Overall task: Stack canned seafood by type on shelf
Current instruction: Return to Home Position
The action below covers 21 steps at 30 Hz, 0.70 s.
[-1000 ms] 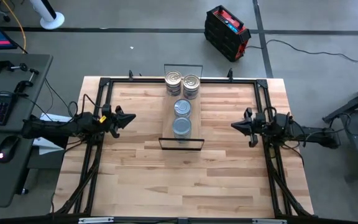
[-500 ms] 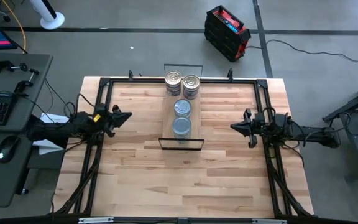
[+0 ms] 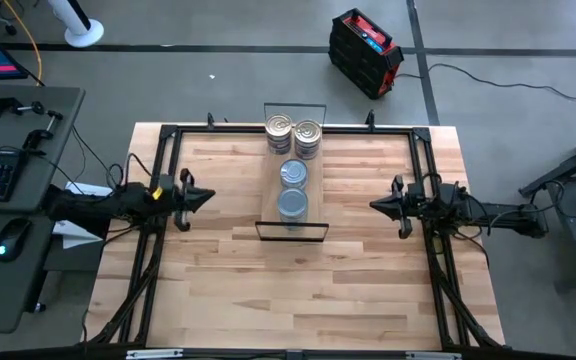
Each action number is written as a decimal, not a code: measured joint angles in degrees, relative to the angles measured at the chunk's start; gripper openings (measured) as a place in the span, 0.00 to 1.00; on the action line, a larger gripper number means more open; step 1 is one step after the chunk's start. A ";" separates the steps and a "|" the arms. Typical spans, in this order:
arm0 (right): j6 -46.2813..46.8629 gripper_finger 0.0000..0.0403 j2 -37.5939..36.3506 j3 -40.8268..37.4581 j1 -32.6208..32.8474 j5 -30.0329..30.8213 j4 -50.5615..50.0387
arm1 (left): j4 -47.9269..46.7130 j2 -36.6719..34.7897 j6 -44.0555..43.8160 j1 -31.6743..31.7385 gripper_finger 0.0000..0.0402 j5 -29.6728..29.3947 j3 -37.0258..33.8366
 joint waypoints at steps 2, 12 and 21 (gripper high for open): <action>0.00 0.00 0.00 0.00 0.00 0.00 -0.63 | -3.79 0.00 7.51 -1.38 0.00 0.04 0.00; 0.00 0.00 0.00 0.02 0.00 0.02 -1.28 | -9.52 0.00 12.85 -2.39 0.00 1.62 0.00; 0.00 0.00 0.00 0.02 0.00 0.02 -1.34 | -9.44 0.65 6.55 -2.07 0.00 1.62 0.00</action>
